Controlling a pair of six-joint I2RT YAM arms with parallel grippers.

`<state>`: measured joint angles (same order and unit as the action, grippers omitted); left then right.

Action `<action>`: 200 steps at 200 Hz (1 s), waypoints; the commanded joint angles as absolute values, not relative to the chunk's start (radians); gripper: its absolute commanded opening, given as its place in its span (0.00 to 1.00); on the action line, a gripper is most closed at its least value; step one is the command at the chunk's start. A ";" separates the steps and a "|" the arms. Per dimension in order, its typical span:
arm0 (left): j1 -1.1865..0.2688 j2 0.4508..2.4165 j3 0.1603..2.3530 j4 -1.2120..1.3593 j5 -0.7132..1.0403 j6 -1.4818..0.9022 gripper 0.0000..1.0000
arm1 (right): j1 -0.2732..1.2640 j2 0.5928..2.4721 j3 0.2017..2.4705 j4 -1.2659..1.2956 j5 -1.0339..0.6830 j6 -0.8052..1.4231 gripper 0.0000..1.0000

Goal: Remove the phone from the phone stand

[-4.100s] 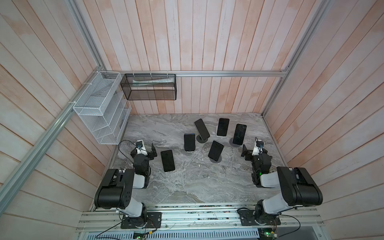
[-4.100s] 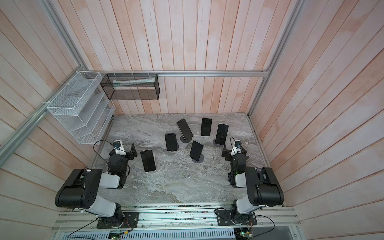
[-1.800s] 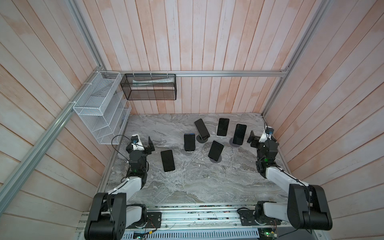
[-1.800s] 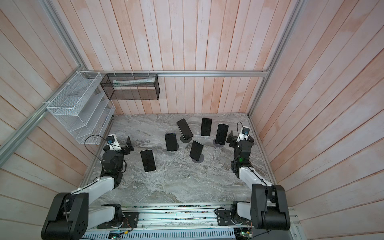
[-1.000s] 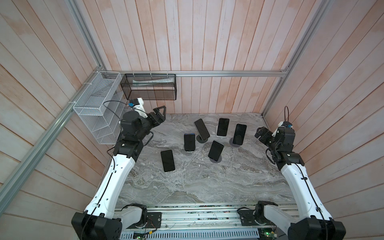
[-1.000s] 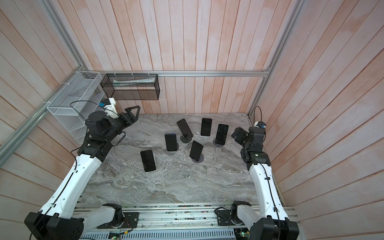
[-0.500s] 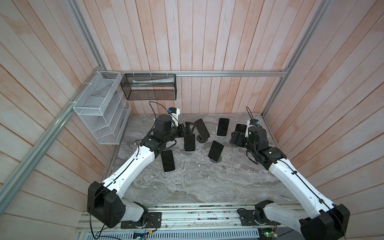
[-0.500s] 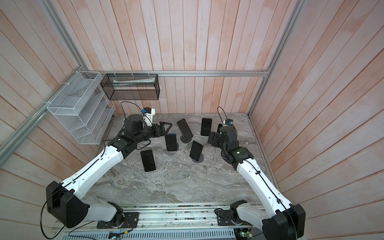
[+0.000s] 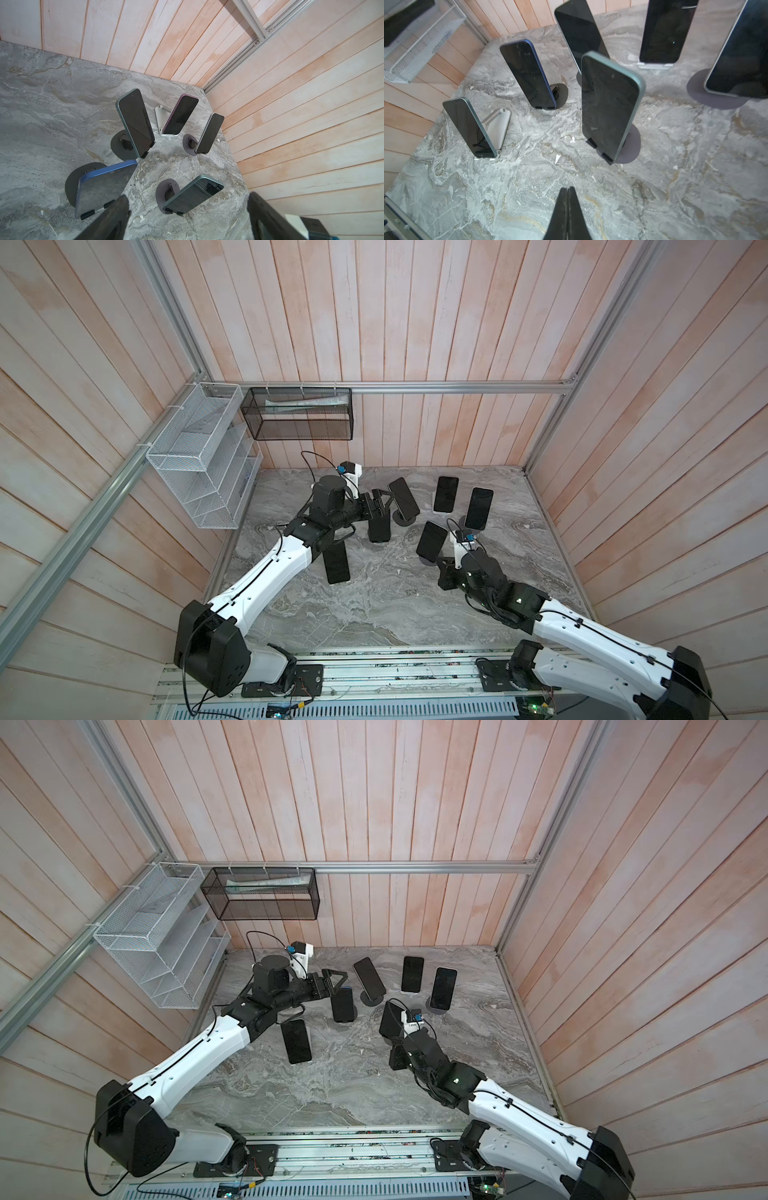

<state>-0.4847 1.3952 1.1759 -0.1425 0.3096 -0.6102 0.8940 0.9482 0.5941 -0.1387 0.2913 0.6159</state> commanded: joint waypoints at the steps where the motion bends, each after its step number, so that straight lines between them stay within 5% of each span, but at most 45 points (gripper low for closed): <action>1: -0.488 1.393 1.173 -0.128 0.298 -0.615 0.91 | 0.919 0.985 0.541 -0.017 0.371 0.752 0.00; 68: -0.488 1.373 1.167 -0.134 0.226 -0.594 0.89 | 0.895 0.947 0.323 0.289 0.292 0.905 0.00; 99: -0.487 1.367 1.158 -0.129 0.204 -0.584 0.89 | 0.748 0.937 0.246 0.425 0.082 0.969 0.00; 200: -0.476 1.347 1.151 -0.102 0.249 -0.578 0.88 | 0.719 1.163 0.322 0.450 -0.007 0.891 0.00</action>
<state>-0.4831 1.3792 1.1728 -0.1379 0.2348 -0.5880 0.7246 1.1007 0.2775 0.4110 0.0376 0.9142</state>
